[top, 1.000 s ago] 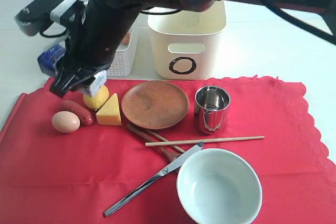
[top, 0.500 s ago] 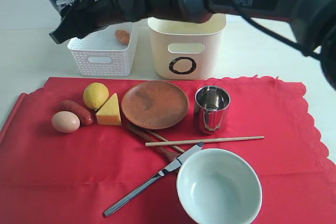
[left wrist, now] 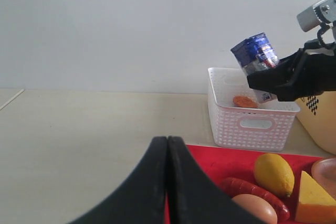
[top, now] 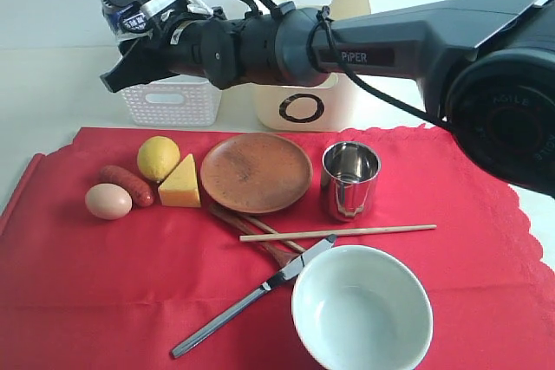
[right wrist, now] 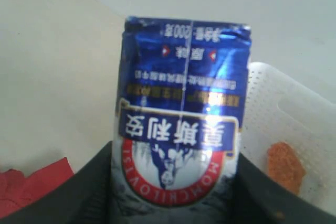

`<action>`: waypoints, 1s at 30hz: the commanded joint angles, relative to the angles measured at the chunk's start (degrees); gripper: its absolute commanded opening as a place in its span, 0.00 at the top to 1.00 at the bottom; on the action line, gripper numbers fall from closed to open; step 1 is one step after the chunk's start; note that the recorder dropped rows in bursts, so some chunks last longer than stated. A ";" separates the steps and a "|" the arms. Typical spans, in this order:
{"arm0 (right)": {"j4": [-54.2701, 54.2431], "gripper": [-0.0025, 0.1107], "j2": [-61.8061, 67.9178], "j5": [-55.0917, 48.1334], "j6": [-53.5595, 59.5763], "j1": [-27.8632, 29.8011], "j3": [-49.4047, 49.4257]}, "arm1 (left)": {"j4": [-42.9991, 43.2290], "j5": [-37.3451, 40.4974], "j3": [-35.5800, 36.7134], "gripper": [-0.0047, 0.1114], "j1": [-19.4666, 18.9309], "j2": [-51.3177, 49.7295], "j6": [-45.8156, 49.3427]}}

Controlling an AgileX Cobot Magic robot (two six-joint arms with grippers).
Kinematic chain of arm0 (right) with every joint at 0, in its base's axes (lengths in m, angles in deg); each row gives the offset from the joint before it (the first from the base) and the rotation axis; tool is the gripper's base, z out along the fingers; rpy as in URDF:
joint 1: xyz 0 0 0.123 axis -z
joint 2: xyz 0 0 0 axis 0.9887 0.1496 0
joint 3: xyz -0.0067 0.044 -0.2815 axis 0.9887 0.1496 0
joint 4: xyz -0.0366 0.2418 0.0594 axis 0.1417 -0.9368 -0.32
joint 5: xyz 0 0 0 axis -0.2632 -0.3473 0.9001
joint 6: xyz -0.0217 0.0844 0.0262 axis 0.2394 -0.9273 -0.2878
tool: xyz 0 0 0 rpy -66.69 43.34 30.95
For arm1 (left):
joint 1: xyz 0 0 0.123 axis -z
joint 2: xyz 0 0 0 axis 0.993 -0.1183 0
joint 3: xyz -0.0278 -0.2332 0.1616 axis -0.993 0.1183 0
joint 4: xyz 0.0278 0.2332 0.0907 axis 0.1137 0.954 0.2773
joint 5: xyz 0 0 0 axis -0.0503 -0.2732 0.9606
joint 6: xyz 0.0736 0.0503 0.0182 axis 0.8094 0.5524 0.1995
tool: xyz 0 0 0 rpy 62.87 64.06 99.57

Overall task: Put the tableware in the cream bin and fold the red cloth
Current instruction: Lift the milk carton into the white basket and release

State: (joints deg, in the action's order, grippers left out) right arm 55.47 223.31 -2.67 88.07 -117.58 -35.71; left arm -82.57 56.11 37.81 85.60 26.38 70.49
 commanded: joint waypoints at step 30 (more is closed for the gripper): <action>-19.99 0.27 -0.70 5.11 0.15 0.23 -0.38 | -0.06 -0.26 0.03 0.95 -0.12 0.36 -0.14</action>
State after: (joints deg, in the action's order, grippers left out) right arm 35.97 223.08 2.11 88.07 -117.58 -35.71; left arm -82.57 56.11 37.81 85.60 26.38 70.49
